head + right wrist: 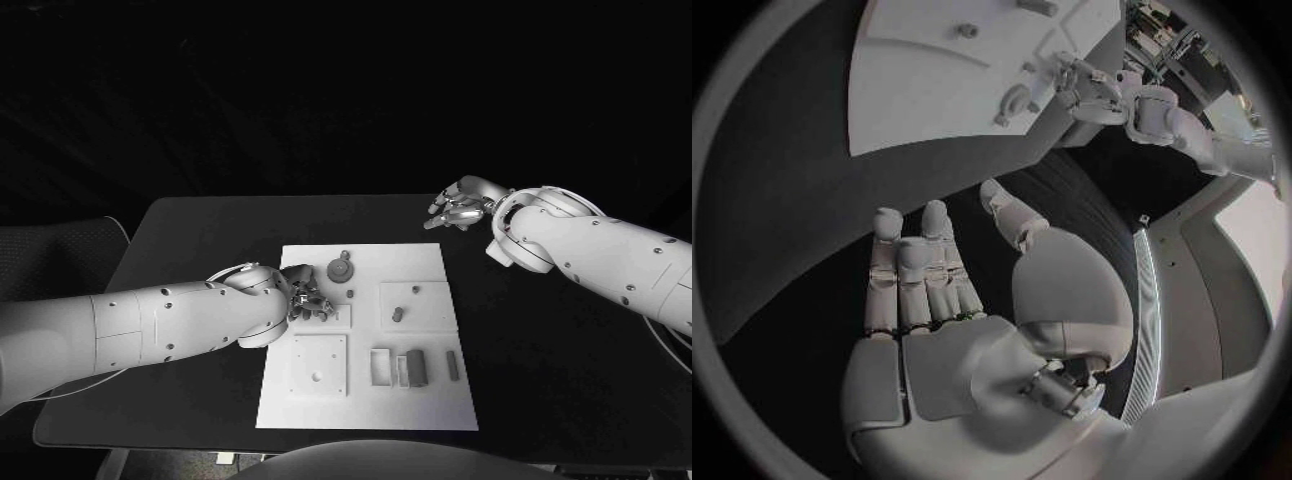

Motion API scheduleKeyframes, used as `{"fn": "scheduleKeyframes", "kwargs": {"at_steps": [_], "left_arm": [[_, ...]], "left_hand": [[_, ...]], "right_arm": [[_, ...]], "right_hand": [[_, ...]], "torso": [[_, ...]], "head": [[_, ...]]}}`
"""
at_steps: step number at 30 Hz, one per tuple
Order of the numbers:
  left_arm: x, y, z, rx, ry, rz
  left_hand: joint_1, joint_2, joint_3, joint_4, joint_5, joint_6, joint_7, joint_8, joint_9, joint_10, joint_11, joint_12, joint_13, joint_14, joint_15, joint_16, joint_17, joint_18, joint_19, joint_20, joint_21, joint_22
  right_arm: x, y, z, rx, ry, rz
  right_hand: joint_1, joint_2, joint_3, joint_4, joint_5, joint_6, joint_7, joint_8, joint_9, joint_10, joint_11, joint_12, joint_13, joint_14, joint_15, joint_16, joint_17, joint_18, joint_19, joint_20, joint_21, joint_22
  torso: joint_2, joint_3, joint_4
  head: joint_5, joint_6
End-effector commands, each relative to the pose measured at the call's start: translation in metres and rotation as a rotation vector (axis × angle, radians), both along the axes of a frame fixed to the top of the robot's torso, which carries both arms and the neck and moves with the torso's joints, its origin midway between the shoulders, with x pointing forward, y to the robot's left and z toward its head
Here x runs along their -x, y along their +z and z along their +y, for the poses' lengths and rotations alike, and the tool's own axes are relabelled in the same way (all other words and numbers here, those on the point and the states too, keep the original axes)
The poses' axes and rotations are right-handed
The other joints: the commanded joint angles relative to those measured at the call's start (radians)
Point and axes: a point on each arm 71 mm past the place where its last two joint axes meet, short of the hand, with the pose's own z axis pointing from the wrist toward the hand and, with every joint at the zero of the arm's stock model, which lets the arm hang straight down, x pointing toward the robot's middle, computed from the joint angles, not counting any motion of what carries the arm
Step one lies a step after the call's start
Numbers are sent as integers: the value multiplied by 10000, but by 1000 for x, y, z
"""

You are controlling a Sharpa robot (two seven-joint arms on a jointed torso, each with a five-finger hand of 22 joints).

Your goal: Assemble the parts on the task board

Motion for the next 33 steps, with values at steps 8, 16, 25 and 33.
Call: {"fn": "scheduleKeyframes", "kwargs": {"at_steps": [8, 16, 25, 33], "left_arm": [[2, -2, -2, 120, -166, 152], [3, -3, -2, 193, -150, 300], [2, -3, -1, 275, -42, 341], [3, -3, -1, 487, 53, 483]], "left_hand": [[-299, -471, -44, 575, -1216, 63, -195, 67, -73, -110, 52, 49, -66, -147, 12, 63, -91, 109, -96, 7, 13, 184], [-377, -625, -32, 813, -1553, 23, -187, 97, -114, -147, 58, 75, -102, -185, 8, 99, -142, 106, -123, 9, -3, 187], [-215, -434, -15, 827, -1045, -22, -176, 148, -164, -187, 63, 122, -145, -234, 7, 160, -208, 102, -155, 8, 3, 203], [153, 491, -151, -60, 1101, -74, -147, 212, -294, -244, 82, 199, -260, -297, 21, 258, -382, 69, -220, 23, 44, 205]], "right_arm": [[0, -1, 0, 61, 112, 87], [0, -1, 0, 67, 111, 103], [1, -2, 0, 85, 114, 144], [1, -2, 0, 88, 111, 154]], "right_hand": [[-86, -1, -10, 48, 45, -10, 61, 7, -15, -46, 34, 47, -11, -22, -33, -39, -18, 156, -46, 13, -72, 124], [-95, -2, -12, 62, 45, -11, 61, 7, -16, -47, 35, 49, -12, -24, -33, -38, -18, 156, -47, 13, -73, 124], [-102, -2, -13, 73, 45, -11, 61, 7, -17, -48, 34, 51, -13, -24, -33, -37, -18, 156, -47, 12, -73, 124], [-102, -1, -12, 79, 45, -13, 61, 6, -19, -48, 34, 52, -14, -25, -33, -36, -18, 156, -48, 11, -74, 125]], "torso": [[-2, -2, 2], [-4, -2, 1], [-4, -6, 2], [-2, -3, -1]], "head": [[-1, -12], [-10, -32], [-8, -33], [-7, -33]]}}
